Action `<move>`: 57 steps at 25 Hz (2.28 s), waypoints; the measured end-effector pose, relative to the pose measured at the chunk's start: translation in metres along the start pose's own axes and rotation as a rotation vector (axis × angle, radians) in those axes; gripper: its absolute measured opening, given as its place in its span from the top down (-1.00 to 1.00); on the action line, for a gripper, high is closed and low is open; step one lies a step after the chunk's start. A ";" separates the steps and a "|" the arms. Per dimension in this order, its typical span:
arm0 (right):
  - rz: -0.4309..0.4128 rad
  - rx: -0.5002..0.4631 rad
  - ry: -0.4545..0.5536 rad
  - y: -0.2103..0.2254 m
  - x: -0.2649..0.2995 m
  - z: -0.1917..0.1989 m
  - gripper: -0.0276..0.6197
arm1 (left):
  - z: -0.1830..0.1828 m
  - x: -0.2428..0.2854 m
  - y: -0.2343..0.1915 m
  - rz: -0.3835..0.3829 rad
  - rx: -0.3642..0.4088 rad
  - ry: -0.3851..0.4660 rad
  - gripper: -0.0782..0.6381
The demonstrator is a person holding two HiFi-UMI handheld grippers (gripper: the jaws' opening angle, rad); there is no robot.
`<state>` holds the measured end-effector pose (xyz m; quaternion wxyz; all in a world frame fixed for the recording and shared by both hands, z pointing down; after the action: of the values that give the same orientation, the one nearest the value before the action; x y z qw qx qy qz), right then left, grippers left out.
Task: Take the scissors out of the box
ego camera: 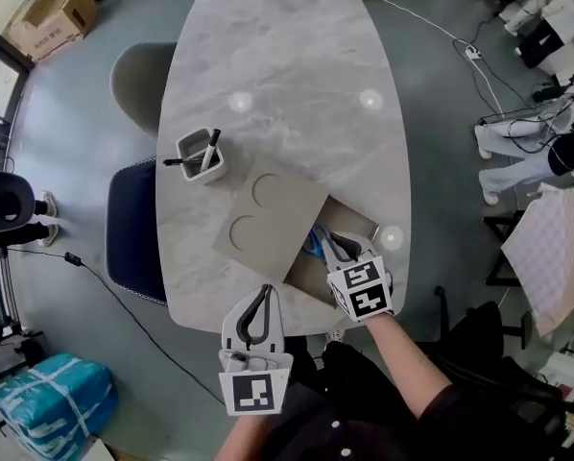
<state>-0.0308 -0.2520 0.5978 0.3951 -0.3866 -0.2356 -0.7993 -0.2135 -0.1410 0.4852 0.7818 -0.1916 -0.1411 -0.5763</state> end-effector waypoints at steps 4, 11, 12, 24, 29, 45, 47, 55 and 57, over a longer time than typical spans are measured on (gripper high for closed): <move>-0.048 0.014 -0.101 -0.003 0.029 0.007 0.64 | 0.008 0.019 -0.008 0.011 -0.018 -0.027 0.73; -0.031 0.052 -0.213 -0.006 0.064 0.009 0.53 | 0.028 0.031 -0.017 0.019 -0.055 -0.086 0.73; -0.027 0.053 -0.227 -0.006 0.069 0.009 0.53 | 0.031 0.031 -0.020 0.017 -0.059 -0.096 0.73; 0.045 0.108 -0.229 -0.009 0.080 0.016 0.67 | 0.043 0.037 -0.034 0.014 -0.119 -0.132 0.73; 0.041 0.145 -0.238 -0.005 0.080 0.017 0.69 | 0.042 0.038 -0.032 0.015 -0.112 -0.130 0.73; 0.104 0.257 -0.048 0.025 0.018 -0.012 0.70 | 0.016 0.031 -0.009 0.028 -0.072 -0.055 0.73; 0.098 0.253 -0.008 0.026 0.006 -0.020 0.70 | 0.008 0.029 -0.004 0.029 -0.063 -0.038 0.73; 0.070 0.149 0.173 0.018 -0.054 -0.054 0.70 | -0.021 0.011 0.006 -0.017 -0.001 0.061 0.73; 0.071 0.131 0.232 0.018 -0.072 -0.064 0.70 | -0.031 0.008 0.007 -0.029 0.014 0.084 0.73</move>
<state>-0.0156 -0.2740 0.5038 0.4719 -0.2730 -0.2261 -0.8072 -0.2048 -0.1603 0.4607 0.7800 -0.1596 -0.1149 -0.5941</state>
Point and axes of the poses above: the fingertips, and each gripper's own axes: x forward along the fingers, y to its right, z out of its underside, the point moved 9 cm from there along -x, backward along the fingers, and after that the axes turned 4 degrees about -y, right-handed, at the moved point
